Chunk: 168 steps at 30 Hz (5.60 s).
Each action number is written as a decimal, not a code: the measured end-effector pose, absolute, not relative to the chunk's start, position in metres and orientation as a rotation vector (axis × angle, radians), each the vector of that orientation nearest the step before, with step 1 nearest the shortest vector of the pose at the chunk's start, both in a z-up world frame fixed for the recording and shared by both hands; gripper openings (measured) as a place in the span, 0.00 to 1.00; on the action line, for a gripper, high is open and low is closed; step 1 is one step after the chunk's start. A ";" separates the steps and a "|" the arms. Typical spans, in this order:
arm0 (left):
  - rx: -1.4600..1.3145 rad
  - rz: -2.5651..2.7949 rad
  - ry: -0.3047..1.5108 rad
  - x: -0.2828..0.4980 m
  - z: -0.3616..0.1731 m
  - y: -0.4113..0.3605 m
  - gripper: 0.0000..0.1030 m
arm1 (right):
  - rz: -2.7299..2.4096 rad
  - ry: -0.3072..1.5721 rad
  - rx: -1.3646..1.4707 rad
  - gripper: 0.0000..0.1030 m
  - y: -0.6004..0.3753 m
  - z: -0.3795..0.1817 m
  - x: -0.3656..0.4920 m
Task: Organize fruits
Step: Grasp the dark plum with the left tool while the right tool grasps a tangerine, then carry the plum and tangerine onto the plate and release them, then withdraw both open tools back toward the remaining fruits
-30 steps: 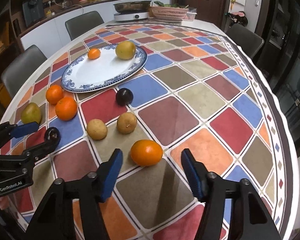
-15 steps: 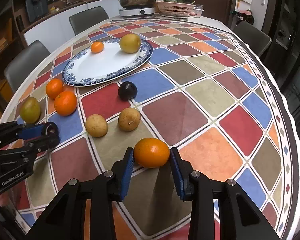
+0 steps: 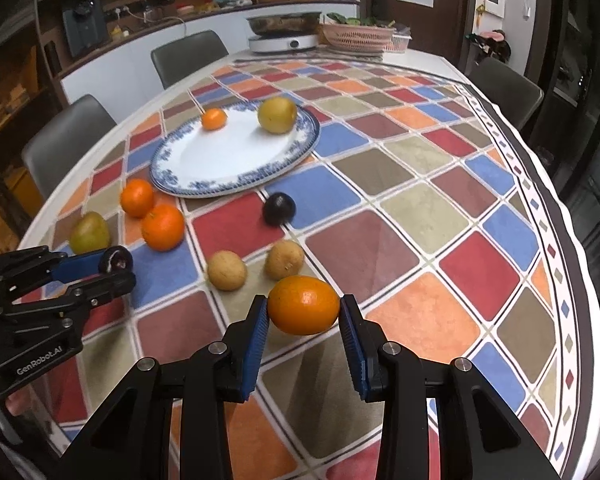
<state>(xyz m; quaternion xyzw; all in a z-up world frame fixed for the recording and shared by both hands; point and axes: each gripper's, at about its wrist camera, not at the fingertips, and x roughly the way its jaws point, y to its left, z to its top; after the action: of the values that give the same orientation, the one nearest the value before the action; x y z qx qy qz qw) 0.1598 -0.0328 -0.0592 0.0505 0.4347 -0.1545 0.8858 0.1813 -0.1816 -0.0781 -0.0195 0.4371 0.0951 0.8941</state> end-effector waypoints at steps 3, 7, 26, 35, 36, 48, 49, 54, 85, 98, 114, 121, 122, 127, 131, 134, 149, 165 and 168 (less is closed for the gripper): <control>0.100 -0.327 0.861 0.155 -0.044 -0.031 0.28 | 0.212 0.875 -0.037 0.36 -0.178 -0.066 0.177; 0.099 -0.333 0.816 0.150 -0.027 -0.030 0.28 | 0.236 0.837 -0.028 0.36 -0.175 -0.050 0.173; 0.095 -0.332 0.692 0.154 0.024 -0.012 0.28 | 0.347 0.699 -0.054 0.36 -0.149 0.010 0.181; 0.104 -0.322 0.681 0.180 0.032 -0.001 0.28 | 0.380 0.668 -0.106 0.36 -0.132 0.024 0.208; 0.104 -0.322 0.682 0.182 0.032 0.000 0.28 | 0.385 0.669 -0.109 0.36 -0.130 0.024 0.212; 0.110 -0.328 0.718 0.235 0.020 0.017 0.28 | 0.426 0.693 -0.142 0.36 -0.108 0.015 0.264; 0.114 -0.328 0.723 0.241 0.018 0.018 0.28 | 0.431 0.699 -0.146 0.36 -0.107 0.013 0.269; 0.128 -0.333 0.751 0.271 0.006 0.023 0.28 | 0.448 0.731 -0.178 0.36 -0.096 -0.001 0.299; 0.260 -0.425 0.974 0.381 -0.074 0.026 0.28 | 0.480 0.882 -0.301 0.36 -0.058 -0.071 0.397; 0.258 -0.411 0.974 0.382 -0.069 0.025 0.39 | 0.469 0.881 -0.299 0.38 -0.059 -0.069 0.396; 0.233 -0.369 0.868 0.330 -0.014 0.023 0.39 | 0.466 0.799 -0.268 0.41 -0.070 -0.025 0.354; 0.227 -0.348 0.807 0.293 0.014 0.019 0.42 | 0.460 0.751 -0.244 0.41 -0.079 -0.001 0.320; 0.224 -0.347 0.798 0.286 0.018 0.018 0.43 | 0.458 0.746 -0.242 0.41 -0.080 0.001 0.316; 0.229 -0.346 0.760 0.257 0.029 0.013 0.46 | 0.444 0.703 -0.225 0.41 -0.089 0.018 0.288; 0.220 -0.354 0.740 0.236 0.037 0.007 0.48 | 0.433 0.676 -0.223 0.41 -0.096 0.027 0.268; 0.225 -0.349 0.717 0.220 0.041 0.002 0.51 | 0.422 0.659 -0.219 0.41 -0.101 0.031 0.251; 0.171 -0.339 0.705 0.172 0.023 -0.016 0.58 | 0.346 0.652 -0.175 0.47 -0.134 0.017 0.197; 0.180 -0.340 0.715 0.161 -0.021 -0.021 0.61 | 0.317 0.761 -0.077 0.47 -0.148 -0.037 0.178; 0.177 -0.348 0.736 0.165 -0.032 -0.022 0.61 | 0.326 0.786 -0.059 0.47 -0.148 -0.048 0.178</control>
<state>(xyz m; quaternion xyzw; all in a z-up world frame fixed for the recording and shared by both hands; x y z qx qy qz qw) 0.1651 -0.0216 -0.0322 0.0861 0.3576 -0.1691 0.9144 0.1776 -0.1479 -0.0482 -0.0287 0.3812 0.1581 0.9104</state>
